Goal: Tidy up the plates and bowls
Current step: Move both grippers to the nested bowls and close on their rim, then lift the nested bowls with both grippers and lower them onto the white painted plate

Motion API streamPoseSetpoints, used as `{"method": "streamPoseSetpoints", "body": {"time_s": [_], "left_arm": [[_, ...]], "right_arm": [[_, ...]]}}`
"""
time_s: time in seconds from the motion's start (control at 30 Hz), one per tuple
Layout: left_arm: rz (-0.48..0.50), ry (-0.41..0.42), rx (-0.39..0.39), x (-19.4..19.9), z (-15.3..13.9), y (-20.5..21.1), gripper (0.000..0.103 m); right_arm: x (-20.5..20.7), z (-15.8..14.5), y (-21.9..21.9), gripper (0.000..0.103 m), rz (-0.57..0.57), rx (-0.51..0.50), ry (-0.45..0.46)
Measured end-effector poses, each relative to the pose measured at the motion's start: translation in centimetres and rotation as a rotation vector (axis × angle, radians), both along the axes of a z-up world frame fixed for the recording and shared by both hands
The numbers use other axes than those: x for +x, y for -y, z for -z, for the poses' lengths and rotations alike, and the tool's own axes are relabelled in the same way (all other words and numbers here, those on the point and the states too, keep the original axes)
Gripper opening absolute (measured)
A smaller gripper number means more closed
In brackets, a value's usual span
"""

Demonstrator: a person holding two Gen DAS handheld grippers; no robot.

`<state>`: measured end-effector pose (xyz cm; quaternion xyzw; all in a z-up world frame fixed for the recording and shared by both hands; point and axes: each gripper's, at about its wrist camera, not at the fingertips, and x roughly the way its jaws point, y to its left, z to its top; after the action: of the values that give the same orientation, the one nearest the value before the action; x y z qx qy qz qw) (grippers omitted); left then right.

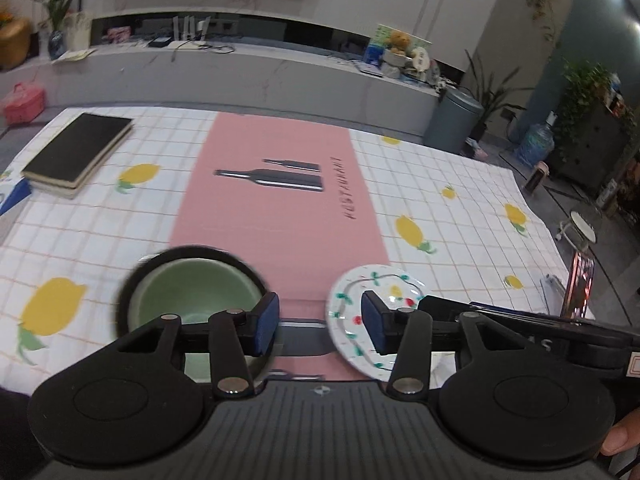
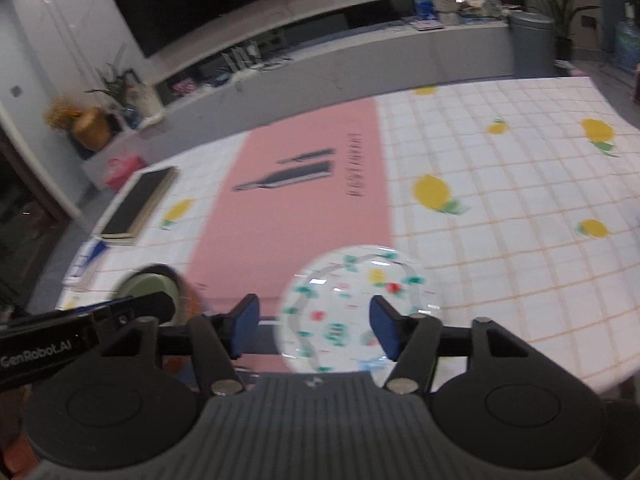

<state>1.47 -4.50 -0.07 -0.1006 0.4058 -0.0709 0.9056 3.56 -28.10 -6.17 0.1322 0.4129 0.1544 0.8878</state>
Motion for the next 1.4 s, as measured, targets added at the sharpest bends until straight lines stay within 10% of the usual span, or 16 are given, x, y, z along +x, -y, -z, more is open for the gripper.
{"method": "streamPoseSetpoints", "body": {"time_s": [0.3, 0.63, 1.4], "left_arm": [[-0.182, -0.034, -0.023, -0.2, 0.3, -8.1, 0.077], [-0.366, -0.176, -0.282, 0.2, 6.5, -14.3, 0.076], [-0.330, -0.253, -0.366, 1.9, 11.2, -13.5, 0.055]], "right_arm": [[1.9, 0.5, -6.5, 0.077, -0.122, 0.066, -0.118], [5.4, 5.6, -10.4, 0.077, -0.104, 0.120, -0.367], [6.8, 9.0, -10.6, 0.047, -0.057, 0.224, -0.467]]}}
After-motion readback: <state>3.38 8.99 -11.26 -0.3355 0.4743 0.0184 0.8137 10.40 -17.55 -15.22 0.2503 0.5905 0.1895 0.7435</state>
